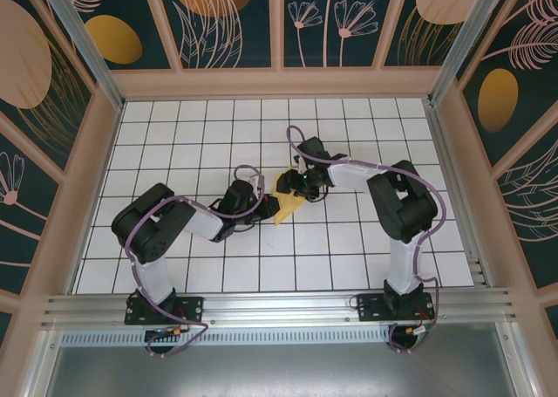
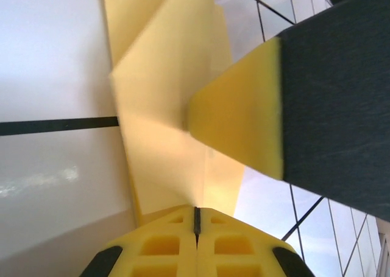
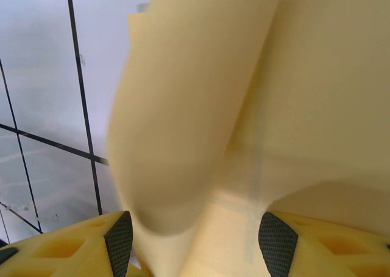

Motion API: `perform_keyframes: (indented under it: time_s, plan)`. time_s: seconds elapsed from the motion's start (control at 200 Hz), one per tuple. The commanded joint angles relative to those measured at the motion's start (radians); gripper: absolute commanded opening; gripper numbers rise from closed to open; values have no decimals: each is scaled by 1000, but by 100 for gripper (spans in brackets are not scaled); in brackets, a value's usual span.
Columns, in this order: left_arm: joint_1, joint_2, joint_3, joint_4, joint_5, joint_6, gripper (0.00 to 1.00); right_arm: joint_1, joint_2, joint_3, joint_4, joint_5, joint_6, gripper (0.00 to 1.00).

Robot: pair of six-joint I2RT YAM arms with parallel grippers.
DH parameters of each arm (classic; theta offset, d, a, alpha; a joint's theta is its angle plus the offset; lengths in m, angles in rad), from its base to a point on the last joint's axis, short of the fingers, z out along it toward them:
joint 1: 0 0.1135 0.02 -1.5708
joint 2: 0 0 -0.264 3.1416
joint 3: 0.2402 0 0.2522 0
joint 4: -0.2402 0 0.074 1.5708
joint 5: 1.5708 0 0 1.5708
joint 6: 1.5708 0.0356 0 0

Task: Fold a paper plane with a square sheet of paper (pick it up from the middle)
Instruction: Fourth fold the wing at the center of the table.

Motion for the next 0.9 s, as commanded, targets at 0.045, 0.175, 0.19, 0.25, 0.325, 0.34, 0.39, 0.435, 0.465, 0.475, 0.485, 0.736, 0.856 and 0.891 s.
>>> perform_keyframes:
  time_s: [0.045, 0.175, 0.19, 0.25, 0.325, 0.34, 0.39, 0.435, 0.465, 0.475, 0.485, 0.736, 0.856, 0.891]
  plan:
    - [5, 13, 15, -28, -16, -17, 6, -5, 88, -87, 10, 24, -45, 63]
    - [5, 12, 16, -28, -14, -14, 7, -11, 78, -96, 16, 27, -43, 61]
    - [5, 12, 16, -30, -14, -14, 7, -11, 80, -96, 13, 33, -43, 60]
    - [6, 10, 15, -28, -13, -14, 7, -11, 85, -93, -2, 65, -41, 58]
    - [5, 8, 15, -28, -9, -12, 7, -11, 101, -86, -24, 99, -38, 57]
    - [5, 8, 15, -28, -8, -12, 7, -10, 103, -83, -30, 106, -38, 56]
    - [6, 5, 14, -28, -6, -9, 7, -9, 118, -78, -46, 125, -35, 56]
    - [5, 0, 13, -28, -4, -8, 8, -8, 130, -72, -58, 141, -31, 55]
    - [6, -5, 13, -26, -1, -9, 9, -6, 136, -69, -63, 152, -28, 54]
    - [5, -7, 12, -24, 0, -8, 9, -5, 137, -68, -66, 155, -27, 54]
    - [5, -8, 11, -23, 0, -8, 9, -5, 139, -68, -67, 157, -27, 54]
    - [7, -118, -36, -18, -59, -20, 16, -2, 181, -44, -110, 213, 7, 48]
    - [7, -168, -53, -19, -93, -41, 16, -1, 192, -40, -113, 216, 18, 48]
    - [7, -171, -55, -17, -93, -48, 16, 0, 195, -40, -113, 217, 20, 47]
